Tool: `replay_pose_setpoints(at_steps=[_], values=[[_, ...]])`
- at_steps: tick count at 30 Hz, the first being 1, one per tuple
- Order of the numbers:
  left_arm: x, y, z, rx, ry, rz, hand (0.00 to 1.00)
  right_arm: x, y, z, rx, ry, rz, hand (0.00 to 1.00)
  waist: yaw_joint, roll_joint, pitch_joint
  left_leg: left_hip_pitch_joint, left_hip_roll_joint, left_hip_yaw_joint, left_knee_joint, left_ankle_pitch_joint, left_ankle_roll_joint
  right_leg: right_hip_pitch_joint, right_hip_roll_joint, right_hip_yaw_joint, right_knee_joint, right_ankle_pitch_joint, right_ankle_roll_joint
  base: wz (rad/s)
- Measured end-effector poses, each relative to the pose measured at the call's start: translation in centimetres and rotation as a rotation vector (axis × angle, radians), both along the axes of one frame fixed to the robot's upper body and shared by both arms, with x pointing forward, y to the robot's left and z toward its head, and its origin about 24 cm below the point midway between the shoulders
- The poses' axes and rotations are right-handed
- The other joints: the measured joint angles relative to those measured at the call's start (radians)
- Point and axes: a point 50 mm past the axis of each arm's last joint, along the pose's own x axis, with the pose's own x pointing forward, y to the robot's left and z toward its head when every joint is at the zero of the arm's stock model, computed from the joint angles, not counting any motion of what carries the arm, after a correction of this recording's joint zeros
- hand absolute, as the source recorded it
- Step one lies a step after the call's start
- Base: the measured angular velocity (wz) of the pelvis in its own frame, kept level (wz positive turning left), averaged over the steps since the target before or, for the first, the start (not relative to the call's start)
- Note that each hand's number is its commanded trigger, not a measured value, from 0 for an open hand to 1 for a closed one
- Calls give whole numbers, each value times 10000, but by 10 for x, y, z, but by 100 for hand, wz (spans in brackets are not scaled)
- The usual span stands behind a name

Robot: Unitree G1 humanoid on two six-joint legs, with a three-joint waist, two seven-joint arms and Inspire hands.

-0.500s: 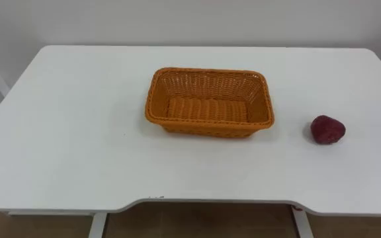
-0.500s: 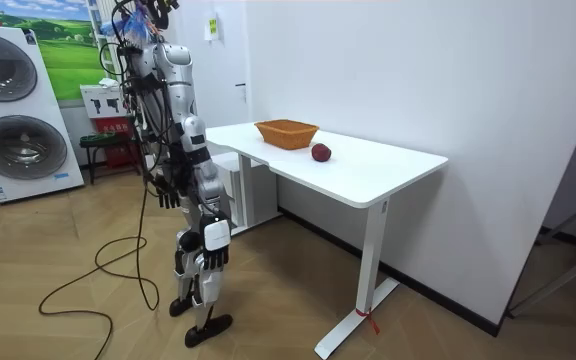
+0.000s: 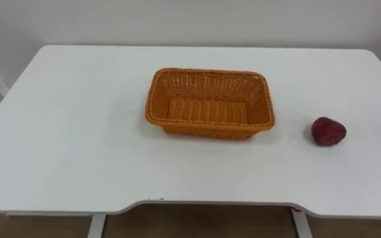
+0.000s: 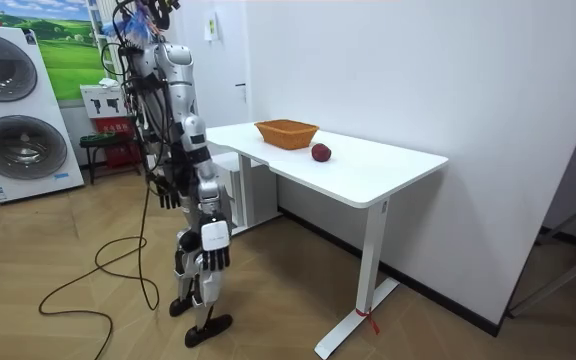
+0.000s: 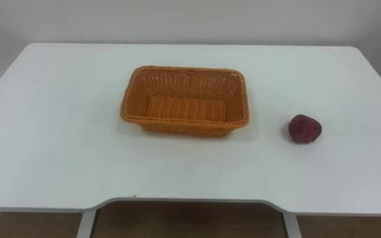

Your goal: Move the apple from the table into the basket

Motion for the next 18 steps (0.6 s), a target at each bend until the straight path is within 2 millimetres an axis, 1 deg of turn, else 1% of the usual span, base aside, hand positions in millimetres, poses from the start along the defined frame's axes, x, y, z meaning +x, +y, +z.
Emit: replay_pose_setpoints(at_steps=[1,2,3,4,5,7,8,10,11,13,14,16,17,18], values=[[-1,0,0,31,-86,218,0,-6,0,1,-272,9,-1158,0,-44,21,13,39,4,10,-24,-1,-2,12,5,56,36,0,0,-4],[-2,-1,0,62,-144,365,0,-8,-1,1,-462,-62,-1951,0,-63,29,22,62,10,44,-33,-2,-4,16,10,71,50,-1,1,-16],[-6,-1,0,159,-196,589,0,-3,-6,2,-938,-489,-3801,0,-124,34,42,86,29,172,-31,-17,-15,8,28,147,64,-3,-2,-25],[-9,1,1,306,-218,823,0,7,-12,3,-1400,-1135,-5393,0,-269,35,52,88,13,260,-3,-43,-21,-14,41,215,65,-7,-13,-25],[-10,3,1,381,-259,978,0,12,-16,4,-1603,-1501,-6245,0,-324,32,52,90,-1,273,22,-53,-20,-17,40,222,54,-8,-17,-11],[-12,10,3,743,-505,1375,0,34,-32,9,-2395,-2906,-8893,0,-523,8,51,52,13,254,143,-86,10,-16,21,193,8,-21,-12,0],[-12,11,4,837,-607,1526,0,39,-36,11,-2569,-3215,-9404,0,-540,8,51,37,20,251,162,-92,18,-19,18,191,2,-18,-6,0],[-12,18,6,1158,-868,2012,0,57,-50,18,-3159,-3989,-10762,0,-619,-16,33,-18,14,244,186,-99,35,-51,1,202,-2,-4,21,0],[-13,19,6,1226,-896,2041,0,62,-53,20,-3328,-4121,-10941,0,-627,-31,24,-32,10,244,185,-100,37,-64,-5,199,1,-6,26,0],[-16,26,9,1509,-941,1993,0,78,-65,29,-3870,-4635,-11518,0,-741,-66,0,-45,-1,247,190,-99,40,-84,-13,199,-14,-11,37,0],[-17,27,9,1565,-937,1968,0,82,-68,32,-3985,-4800,-11649,0,-763,-116,-33,-42,-6,250,180,-99,40,-86,-12,207,2,-12,38,0],[-17,30,11,1702,-1086,1865,0,95,-83,48,-4598,-5393,-12213,0,-812,-110,-38,-52,-74,247,168,-99,41,-81,-2,240,3,-15,43,0],[-15,32,12,1795,-1214,1756,0,101,-91,58,-5061,-5733,-12386,0,-786,-100,-37,-65,-71,254,165,-99,40,-96,1,239,14,-17,47,0],[-14,33,12,1851,-1274,1676,0,105,-95,64,-5317,-5944,-12440,0,-800,-95,-37,-79,-70,255,159,-99,40,-108,5,241,13,-17,47,0]])
